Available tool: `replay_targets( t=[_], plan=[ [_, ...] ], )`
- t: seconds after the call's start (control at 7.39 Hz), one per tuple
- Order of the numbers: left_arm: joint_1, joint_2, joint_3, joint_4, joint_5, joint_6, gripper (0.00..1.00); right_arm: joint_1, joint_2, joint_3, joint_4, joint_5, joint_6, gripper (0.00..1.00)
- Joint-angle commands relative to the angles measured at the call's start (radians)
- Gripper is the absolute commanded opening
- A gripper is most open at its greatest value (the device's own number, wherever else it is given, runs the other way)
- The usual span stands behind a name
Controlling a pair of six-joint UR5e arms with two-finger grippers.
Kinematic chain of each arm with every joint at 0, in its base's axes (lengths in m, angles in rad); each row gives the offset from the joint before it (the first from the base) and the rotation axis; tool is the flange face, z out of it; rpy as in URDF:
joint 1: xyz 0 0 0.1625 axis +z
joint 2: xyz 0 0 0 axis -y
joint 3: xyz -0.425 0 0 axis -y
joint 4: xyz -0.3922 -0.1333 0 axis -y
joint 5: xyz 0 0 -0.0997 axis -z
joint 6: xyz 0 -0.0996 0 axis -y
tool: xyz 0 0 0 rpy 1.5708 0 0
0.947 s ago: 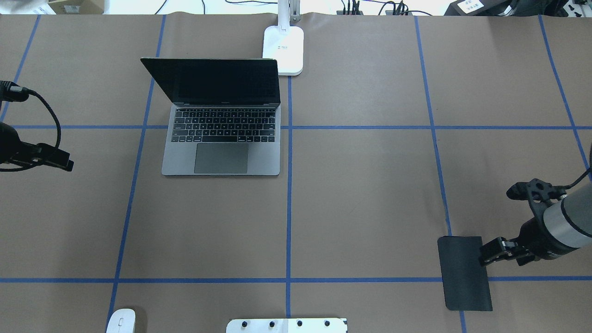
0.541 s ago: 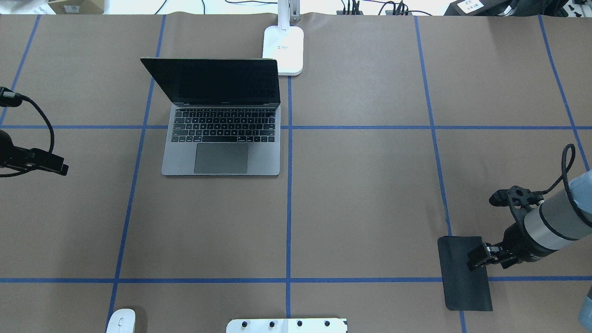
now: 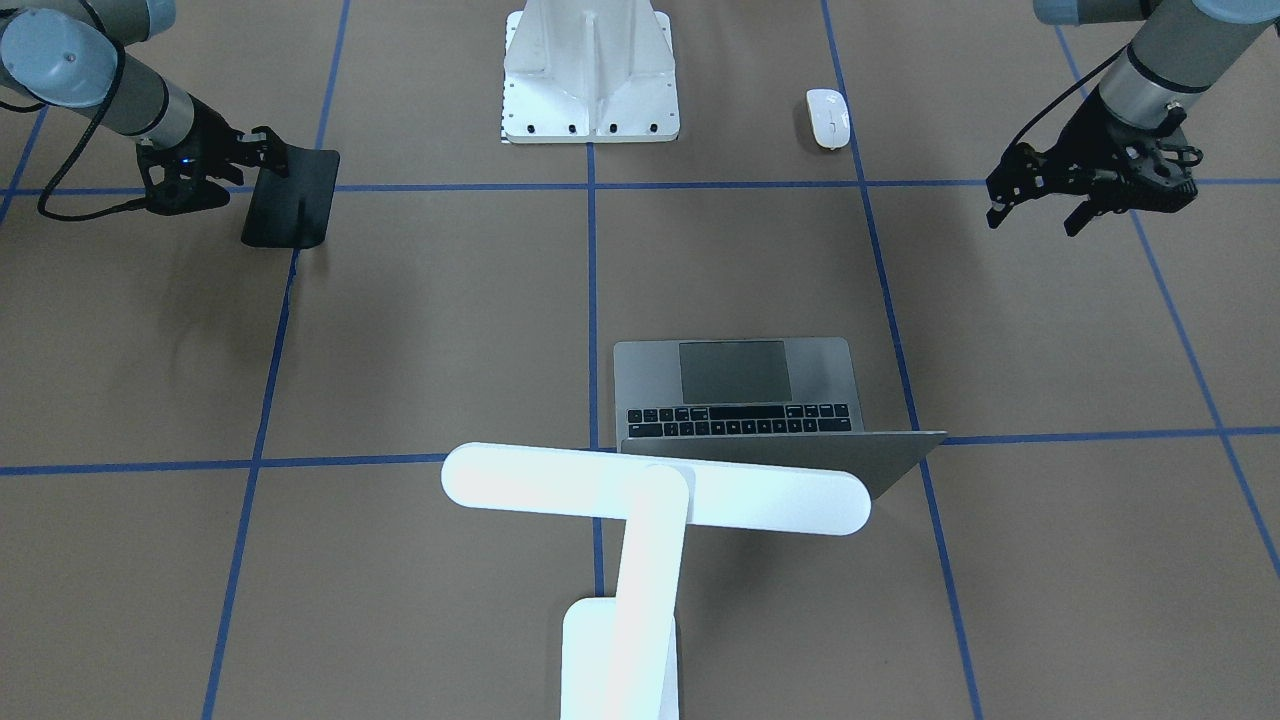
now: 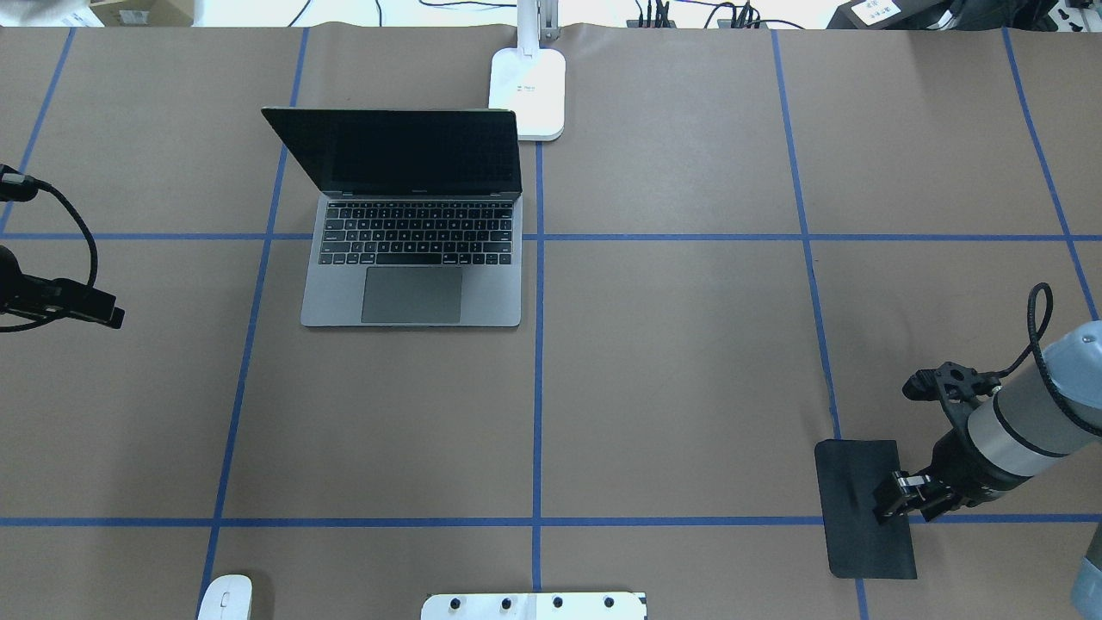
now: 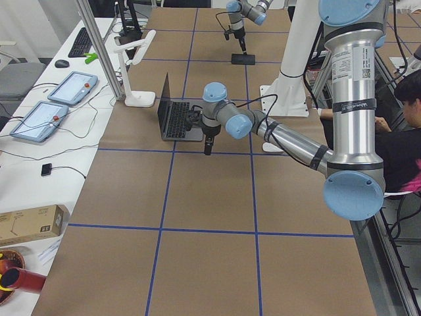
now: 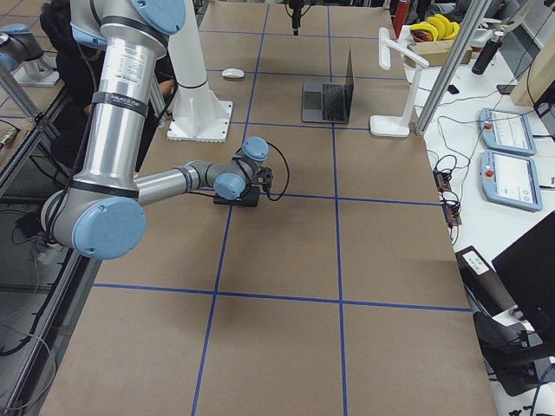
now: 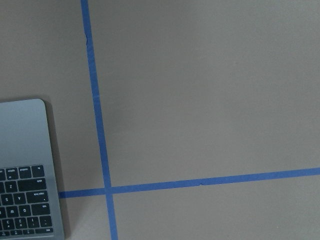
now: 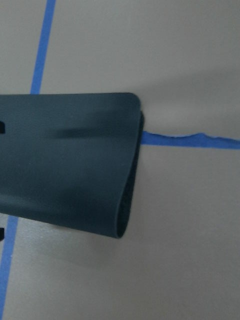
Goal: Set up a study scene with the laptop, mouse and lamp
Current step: 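Withdraw the left gripper while the right gripper reaches to the mouse pad, then grasp the dark grey mouse pad's edge with the right gripper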
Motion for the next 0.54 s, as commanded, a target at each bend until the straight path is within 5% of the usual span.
replay_targets(
  t=[0.0,0.41],
  plan=[
    [0.0,0.0,-0.001,0.0,0.002,0.0,1.0,-0.009,-0.001,-0.013,-0.005,0.003,0.0,0.66],
    [0.0,0.009,-0.001,-0.012,0.004,0.0,1.0,0.006,-0.002,-0.016,-0.008,0.011,0.0,0.38]
  ],
)
